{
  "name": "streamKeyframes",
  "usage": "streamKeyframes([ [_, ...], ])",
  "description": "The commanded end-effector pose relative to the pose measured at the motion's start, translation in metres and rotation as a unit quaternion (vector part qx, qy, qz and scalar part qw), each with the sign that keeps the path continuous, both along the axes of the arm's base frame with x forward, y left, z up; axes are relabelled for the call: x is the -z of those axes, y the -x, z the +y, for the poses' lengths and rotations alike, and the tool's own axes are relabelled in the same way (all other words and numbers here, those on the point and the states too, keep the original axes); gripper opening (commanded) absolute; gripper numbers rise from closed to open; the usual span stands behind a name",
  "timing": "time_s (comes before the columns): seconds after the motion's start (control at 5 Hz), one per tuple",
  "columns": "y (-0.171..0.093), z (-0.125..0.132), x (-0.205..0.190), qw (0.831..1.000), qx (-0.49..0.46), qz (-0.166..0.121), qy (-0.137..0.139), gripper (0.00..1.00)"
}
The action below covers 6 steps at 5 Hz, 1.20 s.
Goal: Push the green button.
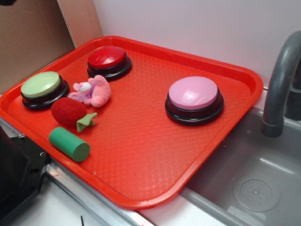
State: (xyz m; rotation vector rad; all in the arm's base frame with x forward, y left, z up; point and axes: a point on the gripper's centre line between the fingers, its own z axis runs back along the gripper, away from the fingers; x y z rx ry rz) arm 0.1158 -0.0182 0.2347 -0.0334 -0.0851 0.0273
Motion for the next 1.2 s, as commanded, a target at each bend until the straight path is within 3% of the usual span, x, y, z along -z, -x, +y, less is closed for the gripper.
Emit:
streamKeyframes([
  [0.0, 0.000, 0.000, 0.000, 1.000, 0.000, 0.000, 0.000, 1.00],
  [0.2, -0.009, 0.050, 0.050, 0.998, -0.055, 0.028, 0.006, 1.00],
  [0.4, -0.005, 0.101, 0.086, 0.994, -0.103, 0.037, 0.005, 1.00],
  [0.6, -0.002, 0.143, 0.106, 0.981, -0.194, 0.007, -0.011, 1.00],
  [1.0, -0.023, 0.166, 0.144, 0.940, -0.339, -0.026, -0.021, 1.00],
])
